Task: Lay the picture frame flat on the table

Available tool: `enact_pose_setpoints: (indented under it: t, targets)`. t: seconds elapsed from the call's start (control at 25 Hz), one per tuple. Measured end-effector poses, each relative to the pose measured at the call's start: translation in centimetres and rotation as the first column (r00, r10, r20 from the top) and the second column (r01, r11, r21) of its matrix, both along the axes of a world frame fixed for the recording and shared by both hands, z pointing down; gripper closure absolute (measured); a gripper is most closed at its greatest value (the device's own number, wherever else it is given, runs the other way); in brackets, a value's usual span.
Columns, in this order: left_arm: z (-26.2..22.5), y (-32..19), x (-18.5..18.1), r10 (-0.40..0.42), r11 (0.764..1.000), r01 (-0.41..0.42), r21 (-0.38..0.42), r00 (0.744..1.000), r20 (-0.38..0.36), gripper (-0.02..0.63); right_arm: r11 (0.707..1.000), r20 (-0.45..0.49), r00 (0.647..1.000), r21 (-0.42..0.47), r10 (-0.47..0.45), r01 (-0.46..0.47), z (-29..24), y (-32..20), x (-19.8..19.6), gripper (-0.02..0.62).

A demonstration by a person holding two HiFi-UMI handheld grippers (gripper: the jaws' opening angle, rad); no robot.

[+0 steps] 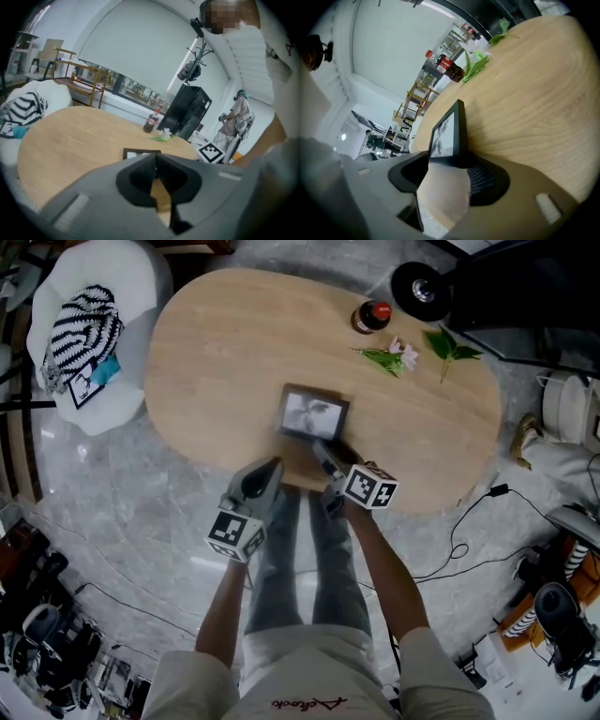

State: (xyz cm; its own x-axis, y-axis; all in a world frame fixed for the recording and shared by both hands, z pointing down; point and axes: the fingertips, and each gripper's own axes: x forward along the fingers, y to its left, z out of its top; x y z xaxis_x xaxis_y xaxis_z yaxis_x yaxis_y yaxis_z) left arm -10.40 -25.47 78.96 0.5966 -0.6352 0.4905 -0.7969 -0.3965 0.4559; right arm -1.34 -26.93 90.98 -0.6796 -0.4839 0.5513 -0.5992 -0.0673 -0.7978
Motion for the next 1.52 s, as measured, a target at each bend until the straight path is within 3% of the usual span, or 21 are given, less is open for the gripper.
enact_pose_setpoints:
  t: [0.2,0.32,0.52,0.68,0.88,1.2,1.52]
  targets:
    - [0.1,0.2,-0.2,-0.001,1.000,0.001,-0.009,1.000,0.000,0.606,0.992,-0.151,0.983,0.057,-0.101,0.110,0.4,0.4,-0.4,0.344]
    - [0.2,0.3,-0.5,-0.003,1.000,0.003,-0.008,1.000,0.001,0.606,0.975,-0.252,0.951,0.090,-0.177,0.205,0.6,0.7,-0.8,0.345]
    - [0.2,0.3,-0.9,-0.006,1.000,0.006,-0.006,1.000,0.001,0.606,0.896,-0.463,0.822,0.121,-0.331,0.428,1.1,1.5,-1.7,0.344]
    - [0.3,0.2,-1.0,-0.010,1.000,0.010,-0.006,1.000,-0.001,0.606,0.826,-0.585,0.709,0.114,-0.393,0.552,1.6,2.0,-2.0,0.347]
    - [0.3,0.2,-0.9,-0.012,1.000,0.012,-0.009,1.000,-0.006,0.606,0.779,-0.655,0.636,0.112,-0.409,0.617,1.8,2.3,-2.0,0.356]
    - [0.1,0.1,-0.8,-0.006,1.000,0.006,-0.004,1.000,-0.005,0.606,0.776,-0.675,0.624,0.118,-0.395,0.619,1.3,2.2,-1.6,0.369]
    - [-0.6,0.0,-0.5,-0.001,1.000,0.001,0.013,1.000,-0.001,0.606,0.779,-0.685,0.640,0.168,-0.349,0.604,-1.2,1.8,-1.1,0.482]
